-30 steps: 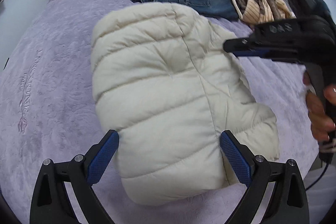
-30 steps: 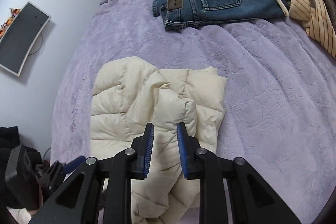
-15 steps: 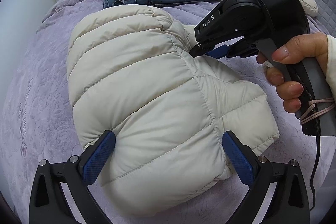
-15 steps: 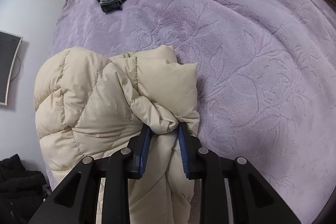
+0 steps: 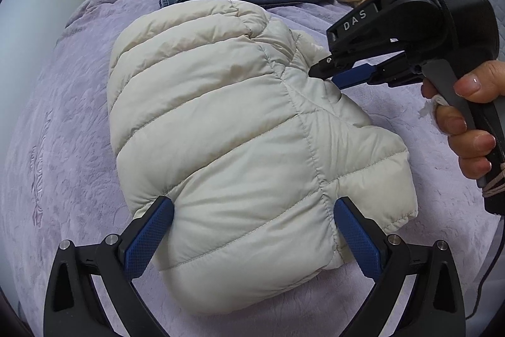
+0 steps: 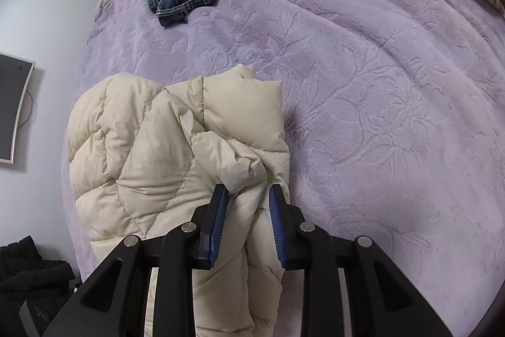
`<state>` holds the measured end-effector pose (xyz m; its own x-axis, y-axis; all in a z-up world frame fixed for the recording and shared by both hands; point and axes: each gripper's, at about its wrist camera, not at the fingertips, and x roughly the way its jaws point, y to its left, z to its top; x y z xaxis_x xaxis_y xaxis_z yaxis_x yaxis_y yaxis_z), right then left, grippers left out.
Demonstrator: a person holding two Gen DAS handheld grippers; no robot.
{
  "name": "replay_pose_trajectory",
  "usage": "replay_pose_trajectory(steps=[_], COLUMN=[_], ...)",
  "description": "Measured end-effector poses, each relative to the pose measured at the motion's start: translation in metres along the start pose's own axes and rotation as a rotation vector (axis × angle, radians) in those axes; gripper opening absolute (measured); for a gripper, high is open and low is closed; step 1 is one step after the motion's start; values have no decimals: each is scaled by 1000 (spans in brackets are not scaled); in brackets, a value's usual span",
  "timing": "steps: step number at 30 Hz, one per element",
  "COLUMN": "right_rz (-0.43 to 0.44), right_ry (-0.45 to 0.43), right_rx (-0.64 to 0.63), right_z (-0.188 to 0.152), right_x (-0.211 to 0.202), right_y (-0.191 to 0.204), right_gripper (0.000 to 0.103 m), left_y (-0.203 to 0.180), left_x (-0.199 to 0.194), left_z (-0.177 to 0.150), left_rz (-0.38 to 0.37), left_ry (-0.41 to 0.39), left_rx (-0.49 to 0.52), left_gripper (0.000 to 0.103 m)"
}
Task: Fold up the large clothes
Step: 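Press the bundle flat and open both tools, withdrawing from the jacket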
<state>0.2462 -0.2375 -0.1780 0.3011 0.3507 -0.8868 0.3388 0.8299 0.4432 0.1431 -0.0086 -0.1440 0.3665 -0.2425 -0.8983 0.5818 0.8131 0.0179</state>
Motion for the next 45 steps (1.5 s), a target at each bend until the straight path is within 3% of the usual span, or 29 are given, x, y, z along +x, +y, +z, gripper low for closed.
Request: replay_pose_trajectory(steps=[23, 39, 45], right_rz=[66, 51, 28], right_ry=[-14, -1, -5], right_rx=[11, -20, -59], right_z=[-65, -95, -106], right_x=[-68, -97, -110], right_y=[10, 30, 47], right_gripper=[31, 31, 32], left_y=[32, 65, 76], left_x=[-30, -74, -98], left_z=[1, -2, -9], left_rz=[-62, -39, -27], left_ry=[33, 67, 55], left_rx=[-170, -223, -299], left_gripper=[101, 101, 101])
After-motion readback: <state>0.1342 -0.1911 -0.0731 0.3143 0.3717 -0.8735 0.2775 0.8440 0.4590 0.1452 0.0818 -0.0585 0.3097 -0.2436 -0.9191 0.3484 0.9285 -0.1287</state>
